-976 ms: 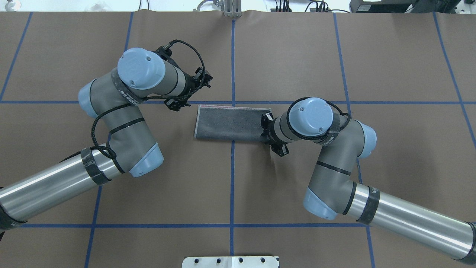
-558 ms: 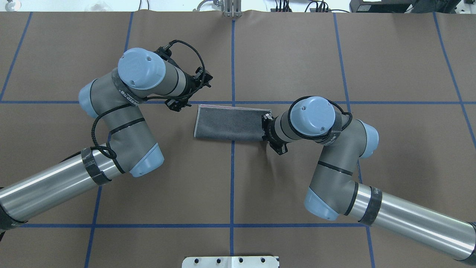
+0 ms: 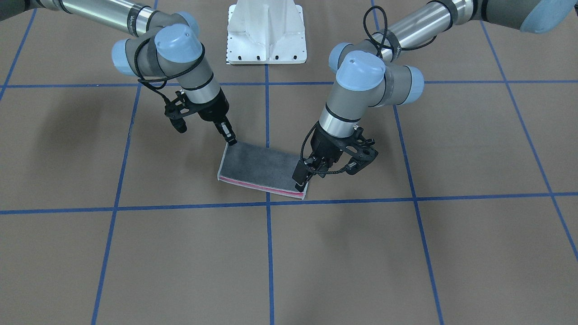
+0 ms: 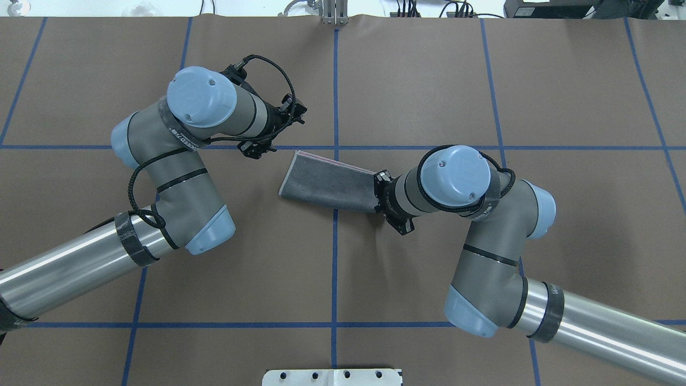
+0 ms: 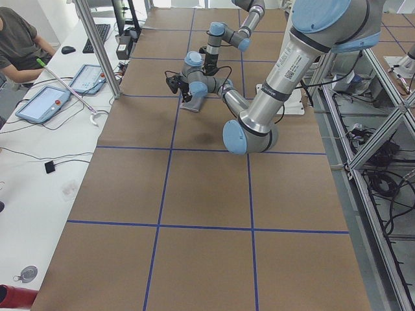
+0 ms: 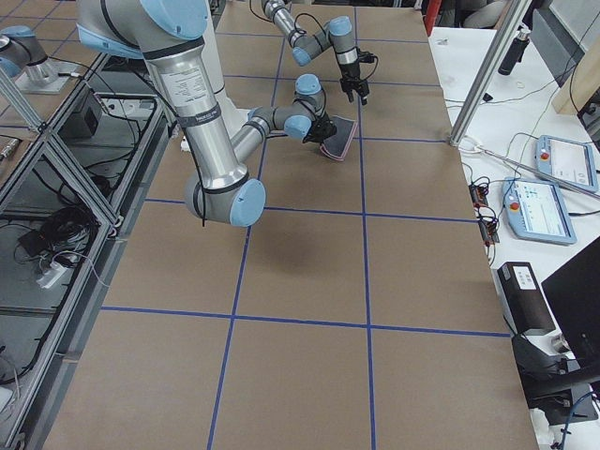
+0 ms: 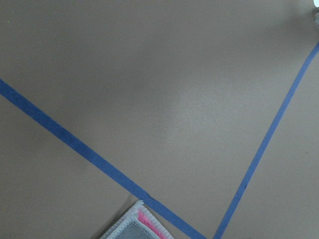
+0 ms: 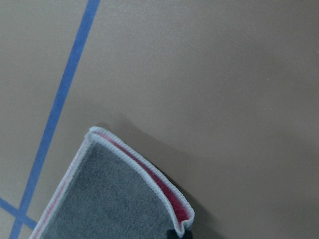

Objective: Fold towel twice with both arms
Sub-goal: 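Drag the strip's end toward the robot with the right gripper, rotating it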

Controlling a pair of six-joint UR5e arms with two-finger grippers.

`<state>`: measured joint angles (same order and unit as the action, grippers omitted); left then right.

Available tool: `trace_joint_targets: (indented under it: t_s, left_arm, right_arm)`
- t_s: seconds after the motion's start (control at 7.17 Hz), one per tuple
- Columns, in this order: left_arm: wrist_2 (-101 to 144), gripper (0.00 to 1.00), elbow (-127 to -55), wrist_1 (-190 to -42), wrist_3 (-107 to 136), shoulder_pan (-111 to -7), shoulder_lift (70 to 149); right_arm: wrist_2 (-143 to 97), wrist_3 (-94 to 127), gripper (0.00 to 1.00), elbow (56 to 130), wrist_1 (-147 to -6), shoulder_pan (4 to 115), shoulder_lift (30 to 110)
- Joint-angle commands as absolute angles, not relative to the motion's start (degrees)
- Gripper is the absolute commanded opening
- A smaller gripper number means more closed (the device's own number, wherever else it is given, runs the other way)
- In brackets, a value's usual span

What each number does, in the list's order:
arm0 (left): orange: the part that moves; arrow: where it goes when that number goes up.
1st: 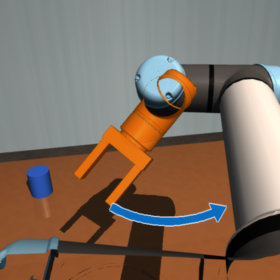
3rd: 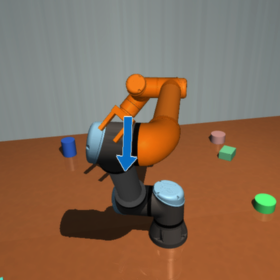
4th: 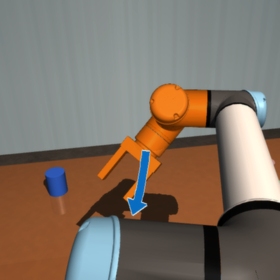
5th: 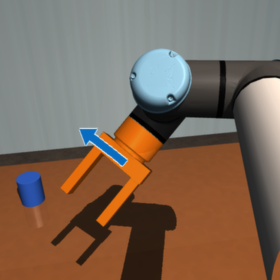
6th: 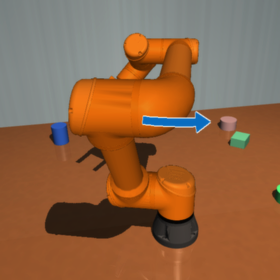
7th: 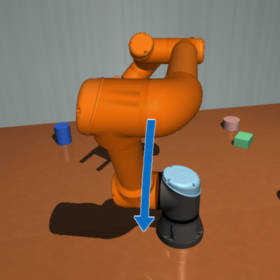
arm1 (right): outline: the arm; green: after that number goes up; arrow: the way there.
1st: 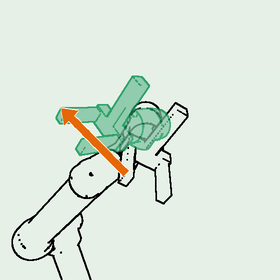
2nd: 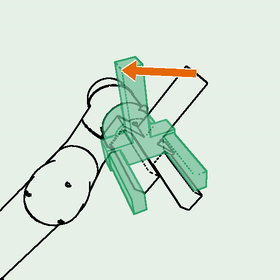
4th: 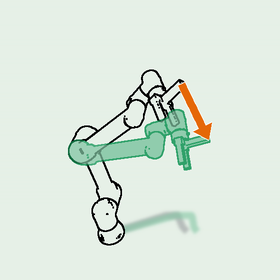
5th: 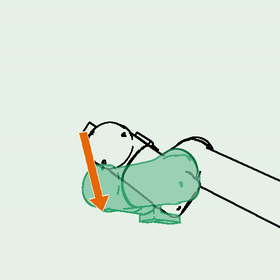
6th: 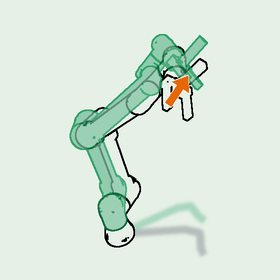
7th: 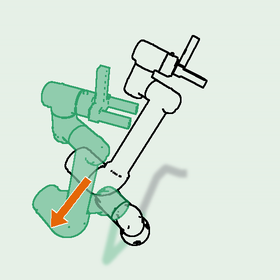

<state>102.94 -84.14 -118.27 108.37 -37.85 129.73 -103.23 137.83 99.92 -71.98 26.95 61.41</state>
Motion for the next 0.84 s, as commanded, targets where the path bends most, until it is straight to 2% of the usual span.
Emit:
trace_joint_targets:
  t_s: [0.0, 0.14, 0.28, 0.42, 0.7]
  left_arm:
    - [105.4, 0.89, -85.5, -118.0, 108.4, -38.4, 129.6]
    - [105.4, 0.89, -85.9, -118.0, 108.4, -38.3, 129.6]
    - [105.4, 0.89, -86.6, -118.0, 108.4, -38.2, 129.5]
    - [105.4, 0.89, -86.7, -117.9, 108.4, -38.1, 129.4]
    - [105.5, 0.89, -87.5, -117.9, 108.5, -37.7, 129.2]
  right_arm:
    - [-103.4, 142.8, 0.0, 107.4, -78.1, 21.7, 61.9]
    - [-103.4, 143.5, 0.0, 109.4, -78.1, 19.0, 61.9]
    - [-103.4, 143.7, 0.15, 109.6, -78.1, 16.8, 61.9]
    - [-103.5, 143.6, 0.99, 109.6, -78.1, 16.5, 61.9]
    - [-105.7, 142.7, 1.0, 109.6, -78.2, 19.4, 62.0]
